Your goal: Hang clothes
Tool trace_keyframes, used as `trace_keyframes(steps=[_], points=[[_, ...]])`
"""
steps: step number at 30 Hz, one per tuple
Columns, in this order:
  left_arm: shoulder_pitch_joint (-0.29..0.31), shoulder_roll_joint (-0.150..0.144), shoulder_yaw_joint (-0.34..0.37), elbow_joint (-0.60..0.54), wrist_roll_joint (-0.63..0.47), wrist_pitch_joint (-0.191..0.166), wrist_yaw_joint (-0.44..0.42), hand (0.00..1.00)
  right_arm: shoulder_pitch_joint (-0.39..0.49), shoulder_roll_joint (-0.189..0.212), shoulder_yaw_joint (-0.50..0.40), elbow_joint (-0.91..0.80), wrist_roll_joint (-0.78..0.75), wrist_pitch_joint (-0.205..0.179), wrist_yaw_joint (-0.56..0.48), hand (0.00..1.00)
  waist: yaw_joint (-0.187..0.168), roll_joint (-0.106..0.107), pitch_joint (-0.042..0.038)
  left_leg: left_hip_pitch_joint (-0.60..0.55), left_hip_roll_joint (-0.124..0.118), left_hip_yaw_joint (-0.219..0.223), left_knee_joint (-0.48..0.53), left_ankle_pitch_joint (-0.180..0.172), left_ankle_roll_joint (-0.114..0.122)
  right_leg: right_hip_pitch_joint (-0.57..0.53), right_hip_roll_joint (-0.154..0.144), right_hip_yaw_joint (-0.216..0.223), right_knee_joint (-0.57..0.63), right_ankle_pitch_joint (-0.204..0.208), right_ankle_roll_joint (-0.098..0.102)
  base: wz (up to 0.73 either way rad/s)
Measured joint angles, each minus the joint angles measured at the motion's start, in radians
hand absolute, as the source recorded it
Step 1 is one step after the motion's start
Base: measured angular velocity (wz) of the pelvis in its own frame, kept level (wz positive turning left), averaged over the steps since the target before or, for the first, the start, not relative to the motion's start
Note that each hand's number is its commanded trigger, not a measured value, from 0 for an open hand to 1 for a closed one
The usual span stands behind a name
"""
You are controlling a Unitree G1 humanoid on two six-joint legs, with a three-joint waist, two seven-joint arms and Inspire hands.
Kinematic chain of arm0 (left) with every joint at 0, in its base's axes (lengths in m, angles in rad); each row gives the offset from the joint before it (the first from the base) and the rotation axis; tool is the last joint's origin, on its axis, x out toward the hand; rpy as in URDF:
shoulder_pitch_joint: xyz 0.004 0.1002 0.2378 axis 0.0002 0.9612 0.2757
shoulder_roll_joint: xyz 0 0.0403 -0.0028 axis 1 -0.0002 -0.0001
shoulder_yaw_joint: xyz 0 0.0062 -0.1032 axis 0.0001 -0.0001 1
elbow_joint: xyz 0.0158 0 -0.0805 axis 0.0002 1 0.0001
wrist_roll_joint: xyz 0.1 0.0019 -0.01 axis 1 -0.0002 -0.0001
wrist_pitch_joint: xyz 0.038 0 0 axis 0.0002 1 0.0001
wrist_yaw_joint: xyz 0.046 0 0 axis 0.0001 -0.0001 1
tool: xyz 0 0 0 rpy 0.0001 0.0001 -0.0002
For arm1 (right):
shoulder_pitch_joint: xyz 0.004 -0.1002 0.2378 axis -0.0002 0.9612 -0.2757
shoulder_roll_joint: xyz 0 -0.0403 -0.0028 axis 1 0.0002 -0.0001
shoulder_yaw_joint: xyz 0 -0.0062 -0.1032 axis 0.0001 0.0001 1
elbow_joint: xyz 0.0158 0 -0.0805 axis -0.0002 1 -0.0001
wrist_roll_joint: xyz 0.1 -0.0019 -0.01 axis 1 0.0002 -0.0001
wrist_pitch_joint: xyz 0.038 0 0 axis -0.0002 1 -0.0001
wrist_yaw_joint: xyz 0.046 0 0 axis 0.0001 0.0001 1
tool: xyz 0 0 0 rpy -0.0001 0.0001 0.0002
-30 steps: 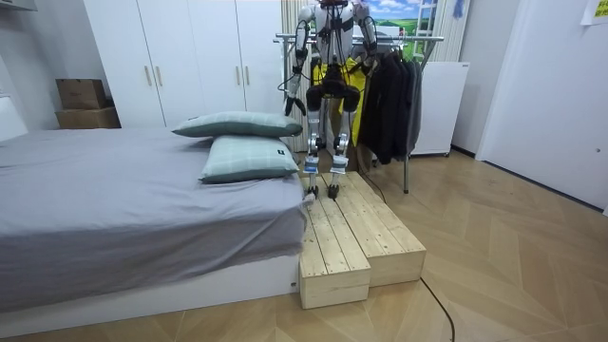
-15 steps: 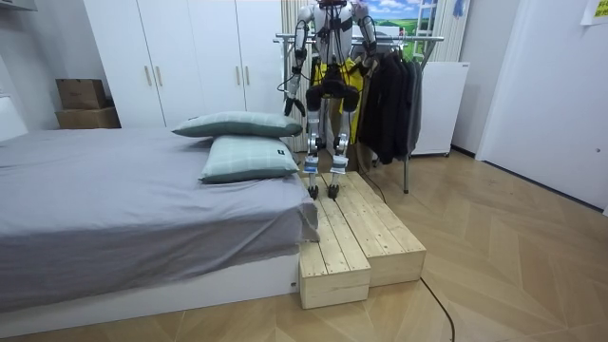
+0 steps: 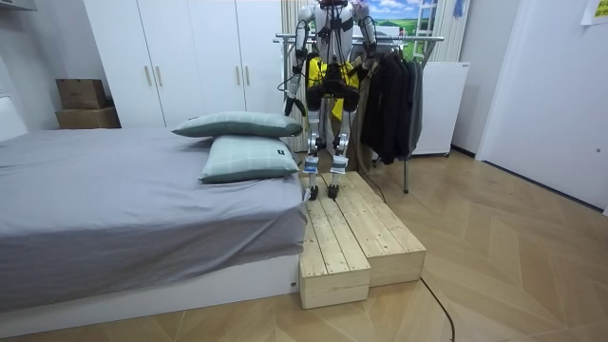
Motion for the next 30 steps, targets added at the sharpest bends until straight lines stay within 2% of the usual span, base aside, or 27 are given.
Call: trace_keyframes(steps=[15,18,20,24,26,30], points=[[0.001,-0.001,-0.001,0.0,-0.001,0.0,0.003,0.0,0.013,0.004,-0.004,0.007,0.051,0.005,-0.008,0.0,-0.001,0.002,0.0013,0.001,0.0,-0.003,-0.002,0.0,0.0,0.0,0.0,0.002,0.0,0.0,0.0,0.0],[0.002,-0.001,0.0,-0.001,-0.011,0.0,0.004,0.0,0.028,0.01,-0.004,0.003,0.119,0.006,-0.009,0.0,0.0,0.001,0.0014,0.002,0.0,0.0,-0.004,0.0,0.0,0.001,0.001,0.002,0.001,0.0,0.0,0.0],[-0.001,-0.001,0.0,-0.002,-0.011,0.0,0.004,0.0,0.03,0.015,-0.004,-0.001,0.196,0.02,-0.009,0.0,0.002,0.003,0.0035,0.0,0.003,0.02,-0.009,0.0,0.0,-0.007,0.003,0.005,0.001,0.0,0.0,-0.04],[-0.001,-0.004,0.002,-0.001,-0.009,0.0,0.009,0.0,0.031,0.023,-0.003,-0.051,0.325,0.058,-0.008,0.0,0.009,0.007,0.0073,-0.003,0.005,0.026,-0.01,0.0,0.0,-0.021,0.006,0.028,0.014,0.0,0.0,-0.18],[0.0,-0.003,0.006,-0.001,-0.003,0.0,0.011,0.0,0.057,0.027,-0.004,-0.113,0.429,0.059,-0.006,0.0,0.002,0.015,0.0111,-0.005,0.005,0.027,-0.011,0.0,0.0,-0.022,0.007,0.029,0.014,0.001,-0.001,-0.03],[0.006,-0.003,0.017,-0.001,0.002,-0.002,0.012,0.0,0.099,0.036,-0.003,-0.155,0.476,0.058,0.012,0.0,-0.001,0.015,0.0089,-0.011,0.005,0.026,-0.01,0.0,0.0,-0.023,0.007,0.027,0.006,0.001,-0.002,0.0]])
